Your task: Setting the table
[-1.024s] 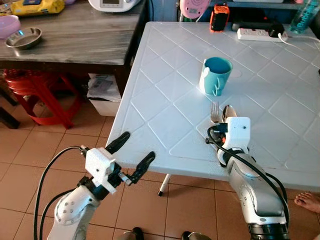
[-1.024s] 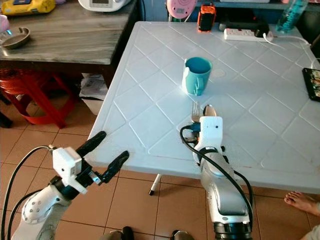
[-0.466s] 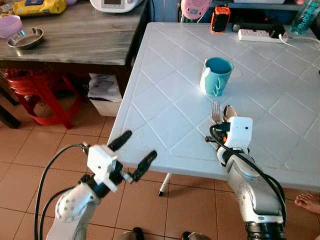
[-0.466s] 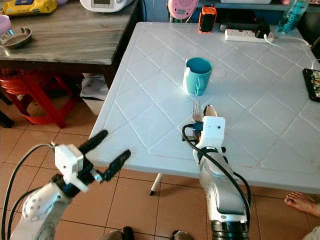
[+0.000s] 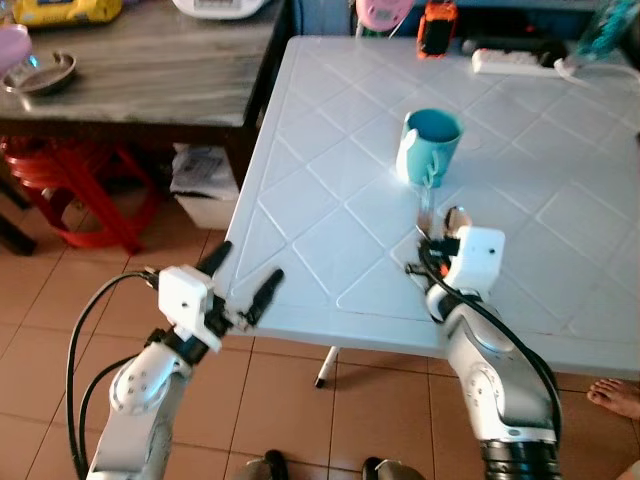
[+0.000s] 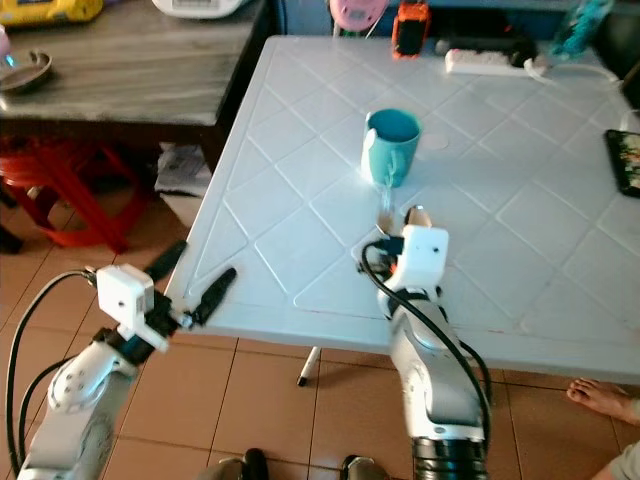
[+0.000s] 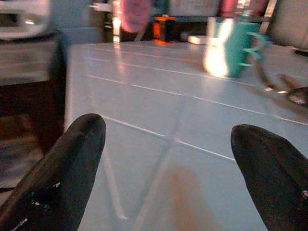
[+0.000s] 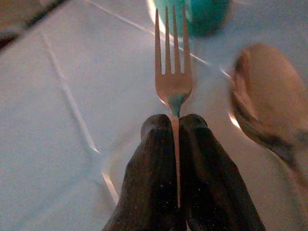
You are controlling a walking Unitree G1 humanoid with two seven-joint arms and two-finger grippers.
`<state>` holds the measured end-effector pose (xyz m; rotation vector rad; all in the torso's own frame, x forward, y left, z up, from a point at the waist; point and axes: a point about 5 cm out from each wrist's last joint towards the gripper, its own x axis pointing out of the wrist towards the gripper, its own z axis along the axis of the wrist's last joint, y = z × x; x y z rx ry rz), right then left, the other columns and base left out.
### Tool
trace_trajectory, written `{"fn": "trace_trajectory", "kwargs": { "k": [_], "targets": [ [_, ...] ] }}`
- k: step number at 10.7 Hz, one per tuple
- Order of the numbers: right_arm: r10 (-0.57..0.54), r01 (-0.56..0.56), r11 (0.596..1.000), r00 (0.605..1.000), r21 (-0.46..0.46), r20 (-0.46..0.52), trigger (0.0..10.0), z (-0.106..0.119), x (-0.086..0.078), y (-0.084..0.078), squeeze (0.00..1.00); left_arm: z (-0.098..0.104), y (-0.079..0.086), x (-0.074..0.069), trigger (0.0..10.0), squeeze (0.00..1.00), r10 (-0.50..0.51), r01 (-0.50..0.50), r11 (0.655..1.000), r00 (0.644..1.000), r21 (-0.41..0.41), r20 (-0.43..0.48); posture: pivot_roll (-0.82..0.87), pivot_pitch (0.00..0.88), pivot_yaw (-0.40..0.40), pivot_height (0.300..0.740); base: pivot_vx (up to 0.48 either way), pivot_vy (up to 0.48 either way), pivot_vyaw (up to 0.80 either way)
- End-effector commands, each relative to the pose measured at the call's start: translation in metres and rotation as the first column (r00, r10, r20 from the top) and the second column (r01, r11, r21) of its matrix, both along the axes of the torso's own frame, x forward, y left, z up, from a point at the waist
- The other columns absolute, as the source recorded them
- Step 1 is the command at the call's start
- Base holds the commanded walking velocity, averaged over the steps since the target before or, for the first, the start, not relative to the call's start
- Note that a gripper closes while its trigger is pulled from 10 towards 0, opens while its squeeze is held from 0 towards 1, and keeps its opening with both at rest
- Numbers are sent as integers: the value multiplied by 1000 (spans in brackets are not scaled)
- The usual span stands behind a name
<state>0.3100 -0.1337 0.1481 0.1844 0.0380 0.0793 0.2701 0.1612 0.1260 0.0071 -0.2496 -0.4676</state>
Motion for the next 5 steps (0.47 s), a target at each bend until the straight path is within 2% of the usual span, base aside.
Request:
{"fn": "trace_trajectory", "kwargs": {
  "k": [1,2,3,5],
  "targets": [
    [19,-20,1000,998,16,64,0,12,1,5,0,-3,6,1,10000,0,56,-56,998,998,8,-3,-51,162,68,740,0,0,0],
    [19,-21,1000,993,16,117,0,20,1,6,0,-8,13,8,10000,0,171,-170,985,985,18,-29,-51,158,69,740,0,0,0],
    [51,-52,999,986,1,156,10000,24,-2,8,0,-13,25,15,10000,0,336,-332,941,940,69,-59,-52,155,70,740,0,0,0],
    [38,-38,999,984,-5,176,10000,22,-6,6,0,-18,29,20,10000,0,406,-401,914,909,67,-91,-55,149,67,740,0,0,0]
  ]
}}
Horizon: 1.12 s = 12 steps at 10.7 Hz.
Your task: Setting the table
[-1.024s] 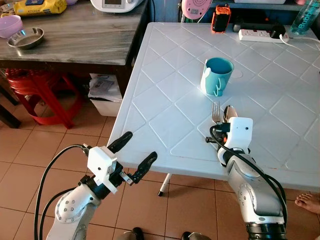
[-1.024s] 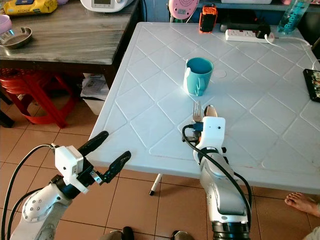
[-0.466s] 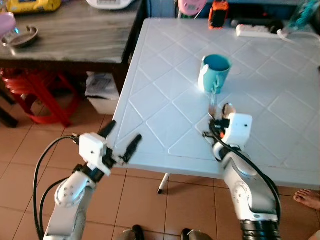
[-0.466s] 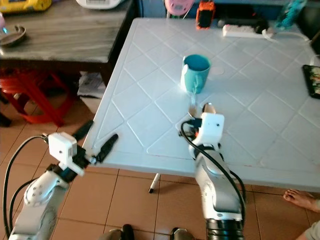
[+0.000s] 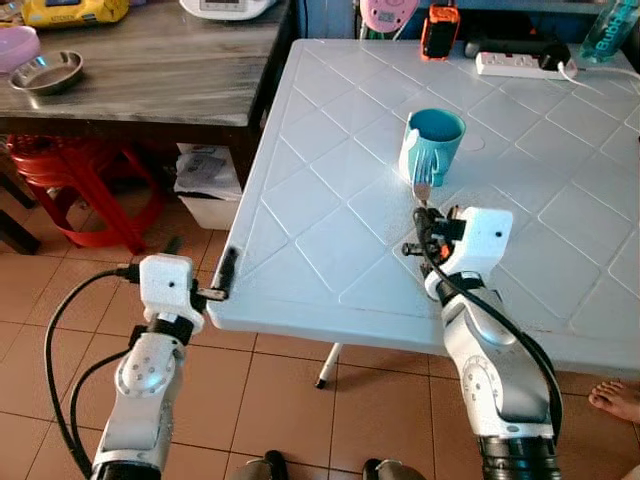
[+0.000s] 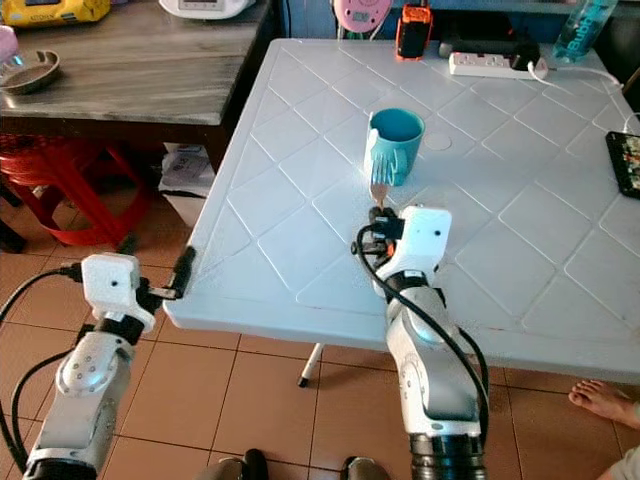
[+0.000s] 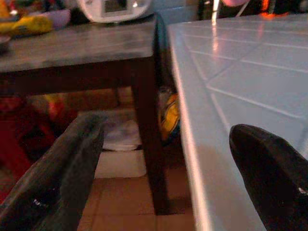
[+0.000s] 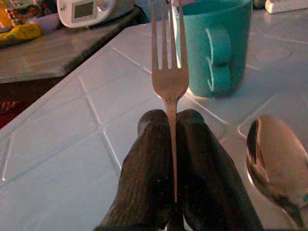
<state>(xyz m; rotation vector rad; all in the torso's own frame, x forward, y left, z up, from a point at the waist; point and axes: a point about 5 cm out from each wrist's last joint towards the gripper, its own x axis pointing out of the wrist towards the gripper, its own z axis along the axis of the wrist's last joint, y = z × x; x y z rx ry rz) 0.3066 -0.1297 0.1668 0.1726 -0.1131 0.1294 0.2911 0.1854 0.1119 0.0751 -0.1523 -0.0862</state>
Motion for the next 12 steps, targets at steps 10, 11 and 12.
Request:
{"fn": "trace_trajectory", "kwargs": {
  "k": [10,11,12],
  "targets": [
    [-8,10,999,998,-36,69,10000,-1,-13,-6,0,-4,-10,3,10000,0,-7,6,1000,1000,-24,-8,-69,148,66,740,0,299,0],
    [-8,11,999,998,-36,68,10000,-1,-13,-6,0,-4,-10,3,10000,0,-8,7,1000,1000,-24,-8,-69,148,68,740,0,476,0],
    [-9,12,999,998,-35,69,10000,-1,-13,-5,0,-4,-10,3,10000,0,-10,10,1000,1000,-24,-7,-70,146,69,740,0,476,0]
  ]
}}
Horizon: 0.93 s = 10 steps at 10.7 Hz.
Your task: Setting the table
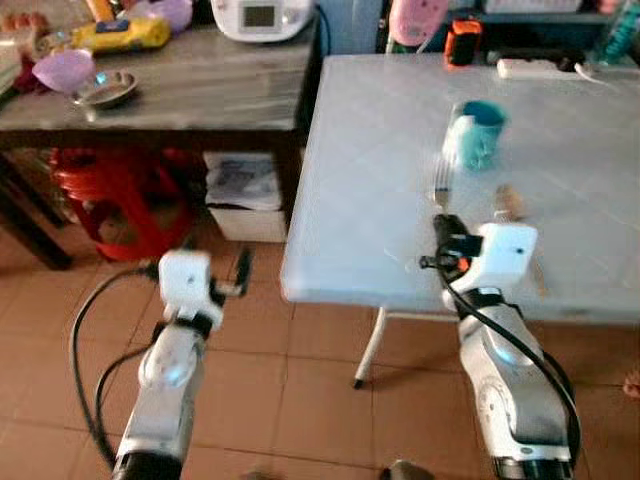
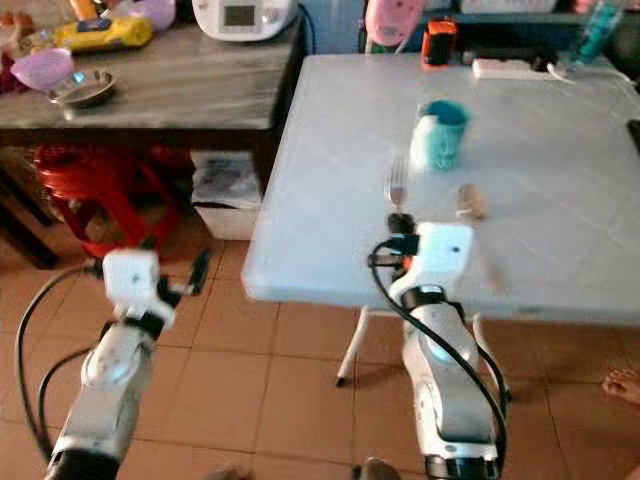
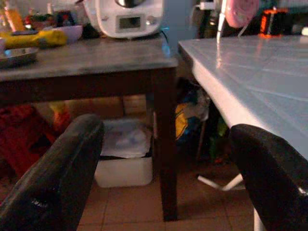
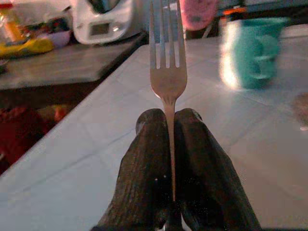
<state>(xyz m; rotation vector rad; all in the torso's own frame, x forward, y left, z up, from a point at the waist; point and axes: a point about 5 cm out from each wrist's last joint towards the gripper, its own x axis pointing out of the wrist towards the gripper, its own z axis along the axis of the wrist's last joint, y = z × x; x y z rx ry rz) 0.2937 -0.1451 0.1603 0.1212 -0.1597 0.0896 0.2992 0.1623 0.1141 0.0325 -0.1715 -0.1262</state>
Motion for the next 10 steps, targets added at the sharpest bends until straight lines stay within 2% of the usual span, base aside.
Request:
{"fn": "trace_trajectory", "kwargs": {
  "k": [1,10],
  "targets": [
    [36,-36,999,999,8,22,10000,4,0,10,0,-5,12,-4,10000,0,31,-31,999,999,17,-22,-72,146,69,740,0,476,0],
    [43,-43,999,999,0,21,10000,2,1,9,0,-5,7,-3,10000,0,24,-24,1000,999,8,-21,-77,140,64,740,0,476,0]
  ]
}}
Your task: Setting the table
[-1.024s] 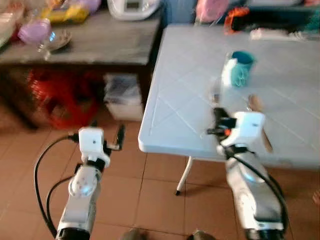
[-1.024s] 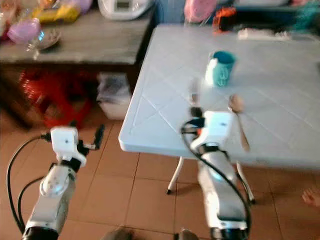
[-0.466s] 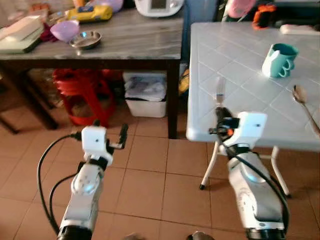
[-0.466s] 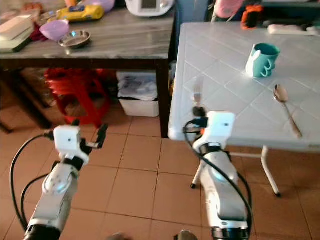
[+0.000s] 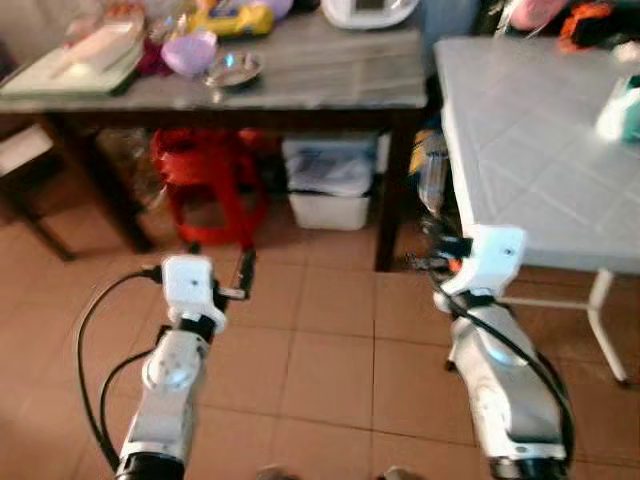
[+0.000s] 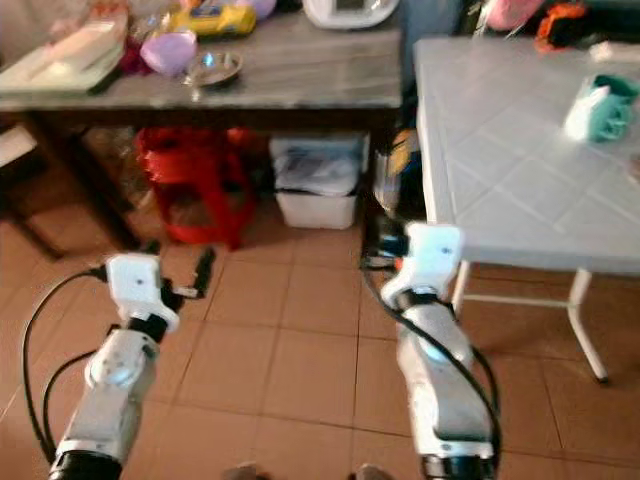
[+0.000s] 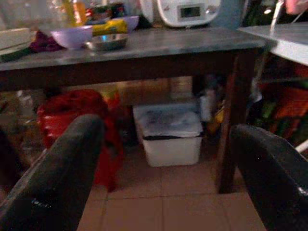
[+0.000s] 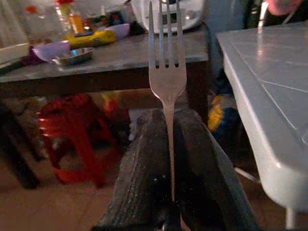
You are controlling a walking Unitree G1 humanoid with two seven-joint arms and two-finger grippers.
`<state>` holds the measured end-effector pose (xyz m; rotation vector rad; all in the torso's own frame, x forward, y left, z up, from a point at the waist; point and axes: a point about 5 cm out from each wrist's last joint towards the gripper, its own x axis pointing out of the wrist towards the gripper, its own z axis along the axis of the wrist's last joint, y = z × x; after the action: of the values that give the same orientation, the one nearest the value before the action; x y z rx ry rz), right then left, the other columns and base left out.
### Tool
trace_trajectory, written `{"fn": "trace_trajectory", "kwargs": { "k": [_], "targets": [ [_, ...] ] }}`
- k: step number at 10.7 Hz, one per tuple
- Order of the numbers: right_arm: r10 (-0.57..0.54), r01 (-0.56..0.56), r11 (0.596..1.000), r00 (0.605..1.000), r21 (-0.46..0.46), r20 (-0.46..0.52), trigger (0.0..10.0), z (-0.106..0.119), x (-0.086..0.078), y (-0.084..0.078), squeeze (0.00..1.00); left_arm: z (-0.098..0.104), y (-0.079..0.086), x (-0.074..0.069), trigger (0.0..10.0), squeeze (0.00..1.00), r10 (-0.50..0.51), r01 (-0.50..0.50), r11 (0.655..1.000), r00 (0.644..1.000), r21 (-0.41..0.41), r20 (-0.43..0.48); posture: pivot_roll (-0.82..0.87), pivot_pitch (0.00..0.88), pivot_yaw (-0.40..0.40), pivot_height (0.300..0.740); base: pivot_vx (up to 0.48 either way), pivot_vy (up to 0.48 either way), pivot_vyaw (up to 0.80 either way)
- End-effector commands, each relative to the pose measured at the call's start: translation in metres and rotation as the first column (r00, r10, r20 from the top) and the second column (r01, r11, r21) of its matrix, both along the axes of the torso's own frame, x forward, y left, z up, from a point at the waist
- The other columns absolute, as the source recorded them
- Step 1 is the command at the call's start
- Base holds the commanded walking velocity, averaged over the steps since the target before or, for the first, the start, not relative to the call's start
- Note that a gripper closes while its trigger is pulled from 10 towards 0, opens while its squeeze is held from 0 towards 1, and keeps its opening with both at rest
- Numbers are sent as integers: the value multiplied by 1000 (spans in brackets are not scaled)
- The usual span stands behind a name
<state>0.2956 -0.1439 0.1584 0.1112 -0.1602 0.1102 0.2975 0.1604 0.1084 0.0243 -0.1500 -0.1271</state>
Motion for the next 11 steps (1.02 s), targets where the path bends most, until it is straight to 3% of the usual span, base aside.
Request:
{"fn": "trace_trajectory", "kwargs": {
  "k": [1,4,7,11],
  "targets": [
    [23,-23,1000,1000,10,14,10000,3,0,8,0,1,8,0,10000,0,24,-24,1000,1000,13,3,-77,139,63,740,0,476,0],
    [28,-28,1000,1000,8,4,10000,2,0,9,0,1,8,-1,10000,0,26,-26,1000,1000,13,3,-73,140,62,740,0,454,0],
    [-17,16,996,1000,-85,-14,10000,-1,1,14,0,1,7,-3,10000,0,23,-23,1000,1000,16,14,-70,138,63,740,0,0,0],
    [-29,28,996,999,-90,-13,10000,-2,3,13,0,4,5,-5,10000,0,-8,8,1000,999,16,36,-66,137,58,740,0,0,0]
  ]
}}
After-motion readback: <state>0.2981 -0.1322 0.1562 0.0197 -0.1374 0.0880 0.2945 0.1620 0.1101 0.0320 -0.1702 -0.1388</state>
